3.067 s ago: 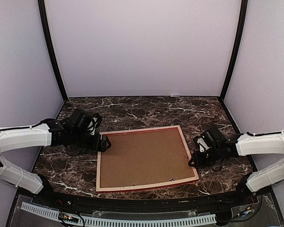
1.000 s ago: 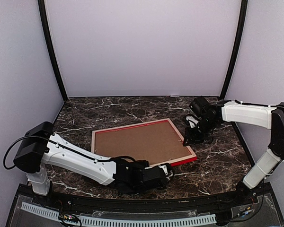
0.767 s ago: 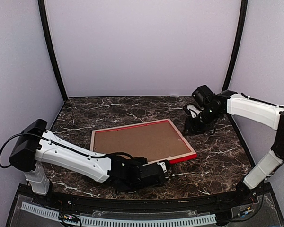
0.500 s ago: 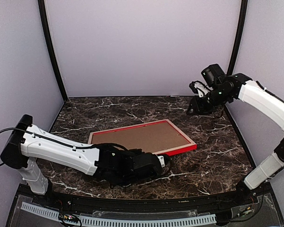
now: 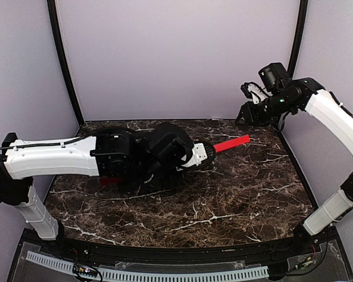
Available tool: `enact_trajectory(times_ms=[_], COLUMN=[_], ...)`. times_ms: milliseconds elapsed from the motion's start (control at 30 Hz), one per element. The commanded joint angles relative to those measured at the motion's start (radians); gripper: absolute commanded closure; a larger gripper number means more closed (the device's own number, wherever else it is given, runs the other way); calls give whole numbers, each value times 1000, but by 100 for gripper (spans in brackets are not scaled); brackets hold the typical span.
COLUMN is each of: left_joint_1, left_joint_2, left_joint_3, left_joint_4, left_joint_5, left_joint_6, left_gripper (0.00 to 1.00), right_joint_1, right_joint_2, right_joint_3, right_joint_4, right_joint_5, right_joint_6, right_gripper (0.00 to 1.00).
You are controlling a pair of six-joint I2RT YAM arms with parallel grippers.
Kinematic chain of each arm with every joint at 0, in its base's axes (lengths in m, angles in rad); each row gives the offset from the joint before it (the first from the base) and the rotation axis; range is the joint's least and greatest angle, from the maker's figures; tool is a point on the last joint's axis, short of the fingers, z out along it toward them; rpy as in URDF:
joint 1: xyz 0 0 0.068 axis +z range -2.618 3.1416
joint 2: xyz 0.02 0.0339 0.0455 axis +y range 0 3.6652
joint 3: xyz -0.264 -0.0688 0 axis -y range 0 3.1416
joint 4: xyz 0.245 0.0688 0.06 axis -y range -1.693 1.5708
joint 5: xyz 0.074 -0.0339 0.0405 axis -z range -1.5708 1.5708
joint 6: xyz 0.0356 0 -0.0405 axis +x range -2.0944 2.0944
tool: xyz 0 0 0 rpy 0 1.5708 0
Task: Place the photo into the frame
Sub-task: Turn over the photo frame.
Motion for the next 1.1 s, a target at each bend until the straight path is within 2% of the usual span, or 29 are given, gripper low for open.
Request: enact_trajectory(times_ms=[0,133,333,500,800,933,1067], left_joint_1=[82,184,352,445,543,604,685], left_joint_2=[-116,-150,-188,-200,-137,-110,-105], left_joint_3=[136,218,272,282,350,419,440], left_joint_4=[-11,-76,-114,-146,-159,-119,-40], left_joint_5=[154,380,564,736,875,941,1018], left_joint_6=[-21,-39,-64,-35,-22,-117,-285], left_gripper=[100,100,100,100,100,100,100], right_joint_1=[-13,-13,-13,-13,-5,-4,-8], right_joint_2=[-41,-79,-178,-212,-233,-229,-220], right_joint_3=[54,58,-18,-55,-128,-162,-133], right_joint_4=[9,50,187,263,379,406,370], right_joint_5=[16,12,-2,-136,-256,-210,-115], right_joint_6=[-15,-50,-72,-100,-131,-97,-61], right_gripper=[55,46,29,25,24,24,23])
